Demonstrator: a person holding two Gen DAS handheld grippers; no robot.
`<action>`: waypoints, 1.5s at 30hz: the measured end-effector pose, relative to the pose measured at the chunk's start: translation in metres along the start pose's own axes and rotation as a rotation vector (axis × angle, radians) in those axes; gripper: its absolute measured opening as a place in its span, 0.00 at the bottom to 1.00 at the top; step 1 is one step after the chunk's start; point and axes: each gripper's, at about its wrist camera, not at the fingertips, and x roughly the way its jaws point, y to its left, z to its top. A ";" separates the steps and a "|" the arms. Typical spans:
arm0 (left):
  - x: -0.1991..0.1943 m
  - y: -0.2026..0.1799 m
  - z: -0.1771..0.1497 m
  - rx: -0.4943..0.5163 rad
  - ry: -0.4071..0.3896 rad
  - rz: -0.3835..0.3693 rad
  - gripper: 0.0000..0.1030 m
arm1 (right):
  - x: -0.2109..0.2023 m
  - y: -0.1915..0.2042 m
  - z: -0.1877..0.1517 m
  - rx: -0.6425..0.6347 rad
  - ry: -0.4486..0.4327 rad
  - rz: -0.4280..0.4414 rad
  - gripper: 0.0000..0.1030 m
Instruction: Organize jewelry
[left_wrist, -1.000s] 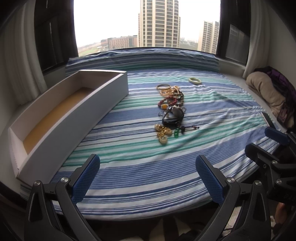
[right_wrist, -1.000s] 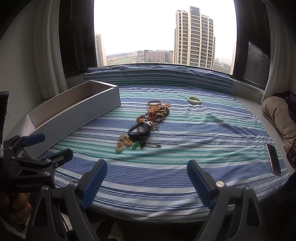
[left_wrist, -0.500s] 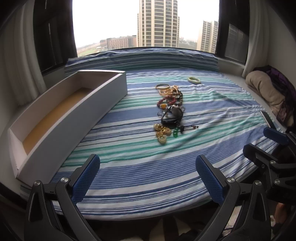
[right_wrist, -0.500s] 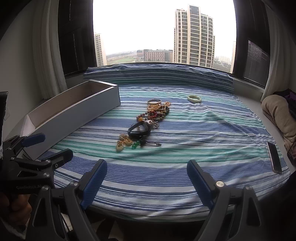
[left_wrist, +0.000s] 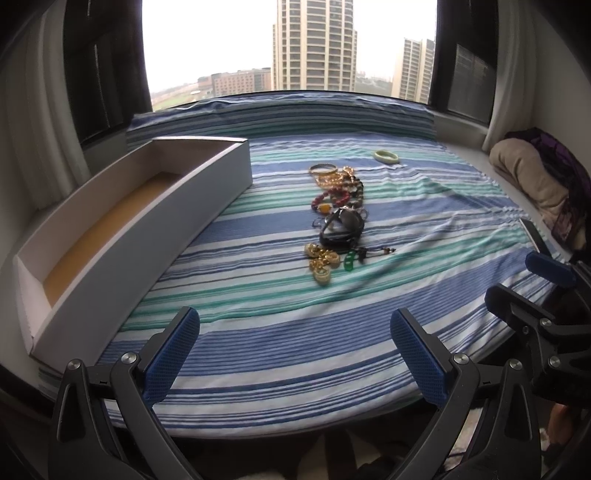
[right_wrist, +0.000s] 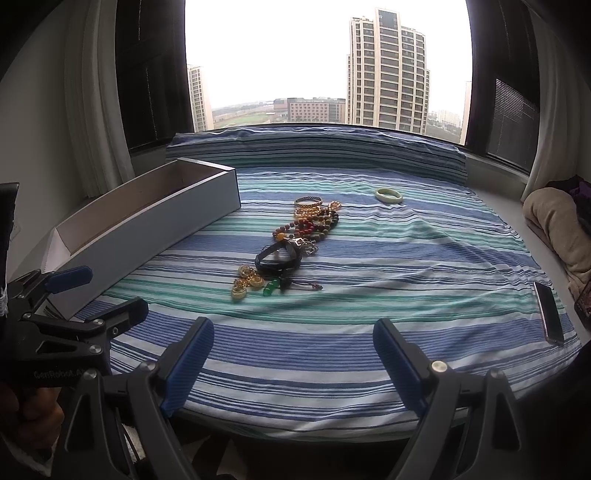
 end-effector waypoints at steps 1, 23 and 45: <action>0.000 0.000 0.000 0.001 -0.001 -0.001 1.00 | 0.000 0.000 0.000 0.000 0.000 0.000 0.88; 0.016 -0.004 -0.004 0.015 0.067 0.008 1.00 | 0.004 -0.001 -0.001 0.011 0.013 0.002 0.88; 0.066 0.017 0.018 -0.042 0.136 -0.116 0.99 | 0.026 -0.027 -0.005 0.063 0.061 -0.007 0.88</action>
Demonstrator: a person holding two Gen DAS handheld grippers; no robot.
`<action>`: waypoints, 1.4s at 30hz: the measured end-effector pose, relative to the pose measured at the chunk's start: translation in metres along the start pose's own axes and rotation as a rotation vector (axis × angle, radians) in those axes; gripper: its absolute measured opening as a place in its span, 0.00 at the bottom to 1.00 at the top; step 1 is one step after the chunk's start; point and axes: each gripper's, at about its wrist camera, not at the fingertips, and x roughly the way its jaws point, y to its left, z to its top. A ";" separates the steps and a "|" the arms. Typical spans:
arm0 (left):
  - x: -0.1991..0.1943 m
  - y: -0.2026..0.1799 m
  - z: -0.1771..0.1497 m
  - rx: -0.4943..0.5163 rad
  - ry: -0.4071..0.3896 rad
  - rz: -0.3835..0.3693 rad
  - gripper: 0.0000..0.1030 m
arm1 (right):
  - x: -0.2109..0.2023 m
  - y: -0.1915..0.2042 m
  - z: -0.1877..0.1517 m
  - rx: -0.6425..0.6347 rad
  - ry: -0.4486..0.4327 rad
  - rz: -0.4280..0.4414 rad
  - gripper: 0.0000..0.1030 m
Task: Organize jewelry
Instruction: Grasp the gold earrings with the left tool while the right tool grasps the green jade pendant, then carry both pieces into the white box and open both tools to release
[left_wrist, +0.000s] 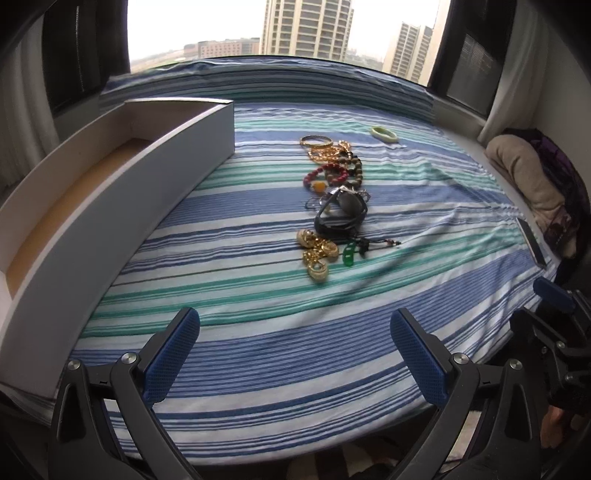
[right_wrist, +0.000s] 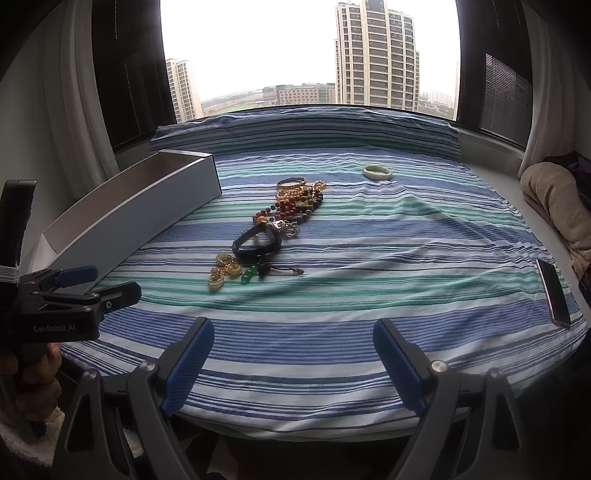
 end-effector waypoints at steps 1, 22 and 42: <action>0.007 0.000 0.003 0.012 0.013 0.000 0.99 | 0.002 -0.002 0.000 0.007 0.004 0.001 0.88; 0.125 -0.027 0.030 0.111 0.167 0.009 0.22 | 0.022 -0.039 -0.007 0.101 0.051 0.010 0.88; 0.048 0.052 0.005 -0.120 0.097 -0.027 0.22 | 0.186 0.027 0.064 -0.228 0.268 0.340 0.81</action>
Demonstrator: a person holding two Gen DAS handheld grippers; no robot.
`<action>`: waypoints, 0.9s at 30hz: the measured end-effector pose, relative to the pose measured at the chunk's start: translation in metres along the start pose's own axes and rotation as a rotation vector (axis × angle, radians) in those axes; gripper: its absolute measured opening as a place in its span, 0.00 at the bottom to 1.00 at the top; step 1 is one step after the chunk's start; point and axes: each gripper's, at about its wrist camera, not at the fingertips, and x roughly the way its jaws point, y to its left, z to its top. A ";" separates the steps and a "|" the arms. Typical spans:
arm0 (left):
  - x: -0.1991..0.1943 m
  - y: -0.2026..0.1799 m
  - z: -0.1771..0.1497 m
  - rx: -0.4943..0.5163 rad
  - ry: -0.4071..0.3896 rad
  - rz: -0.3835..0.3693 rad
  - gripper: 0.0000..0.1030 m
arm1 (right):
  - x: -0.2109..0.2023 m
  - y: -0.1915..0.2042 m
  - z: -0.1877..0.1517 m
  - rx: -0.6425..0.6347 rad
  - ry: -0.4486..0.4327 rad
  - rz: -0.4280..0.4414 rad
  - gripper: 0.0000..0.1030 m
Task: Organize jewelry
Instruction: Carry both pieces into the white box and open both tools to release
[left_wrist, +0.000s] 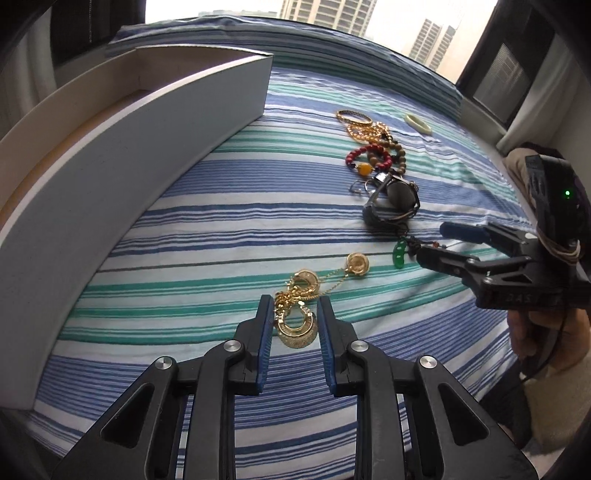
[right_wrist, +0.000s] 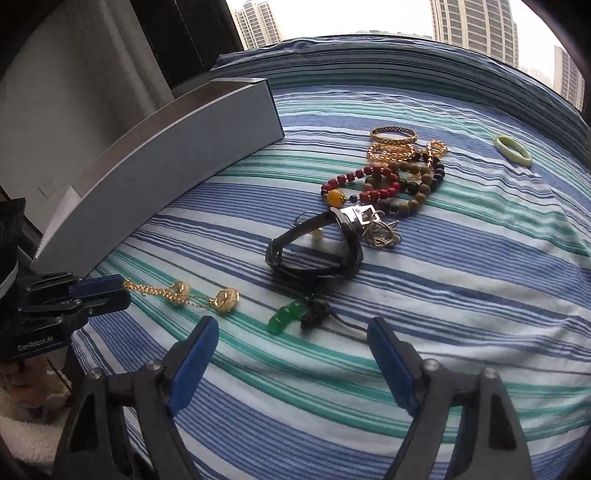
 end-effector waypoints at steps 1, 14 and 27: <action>-0.002 0.002 -0.001 -0.005 -0.002 -0.005 0.22 | 0.009 0.001 0.005 -0.023 0.022 -0.003 0.80; -0.051 0.012 0.020 -0.029 -0.073 -0.138 0.22 | -0.022 0.002 0.020 0.029 0.066 0.054 0.19; -0.186 0.065 0.057 -0.128 -0.298 -0.052 0.22 | -0.125 0.085 0.120 -0.070 -0.145 0.266 0.19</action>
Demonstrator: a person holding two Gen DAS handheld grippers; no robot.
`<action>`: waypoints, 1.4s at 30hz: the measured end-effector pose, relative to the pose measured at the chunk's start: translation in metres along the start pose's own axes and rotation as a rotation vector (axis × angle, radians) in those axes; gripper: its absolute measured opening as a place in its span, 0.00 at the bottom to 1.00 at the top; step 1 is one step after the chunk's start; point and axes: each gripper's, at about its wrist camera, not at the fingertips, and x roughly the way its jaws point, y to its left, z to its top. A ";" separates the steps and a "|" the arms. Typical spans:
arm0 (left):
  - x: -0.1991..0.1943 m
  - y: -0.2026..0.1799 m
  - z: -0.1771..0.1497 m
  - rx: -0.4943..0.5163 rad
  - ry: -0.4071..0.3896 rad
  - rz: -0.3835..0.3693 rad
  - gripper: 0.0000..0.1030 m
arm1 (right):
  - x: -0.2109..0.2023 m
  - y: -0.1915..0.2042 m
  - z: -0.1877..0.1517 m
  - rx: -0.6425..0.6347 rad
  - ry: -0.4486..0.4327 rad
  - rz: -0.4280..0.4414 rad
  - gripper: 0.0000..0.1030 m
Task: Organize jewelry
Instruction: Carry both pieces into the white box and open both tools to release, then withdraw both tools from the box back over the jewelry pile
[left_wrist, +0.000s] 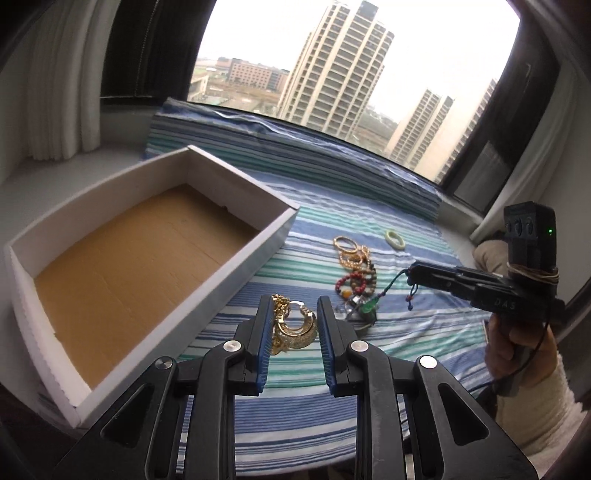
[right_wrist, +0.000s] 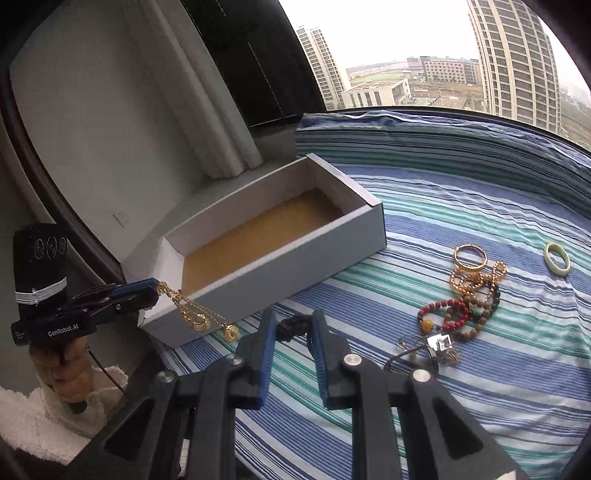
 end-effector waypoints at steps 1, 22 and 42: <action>-0.008 0.008 0.005 -0.008 -0.023 0.032 0.22 | 0.004 0.009 0.010 -0.011 -0.007 0.019 0.19; 0.058 0.196 -0.037 -0.278 0.074 0.492 0.32 | 0.278 0.111 0.065 -0.055 0.220 0.088 0.22; 0.021 0.009 -0.053 0.044 -0.143 0.262 0.94 | 0.030 0.072 -0.027 -0.178 -0.163 -0.378 0.75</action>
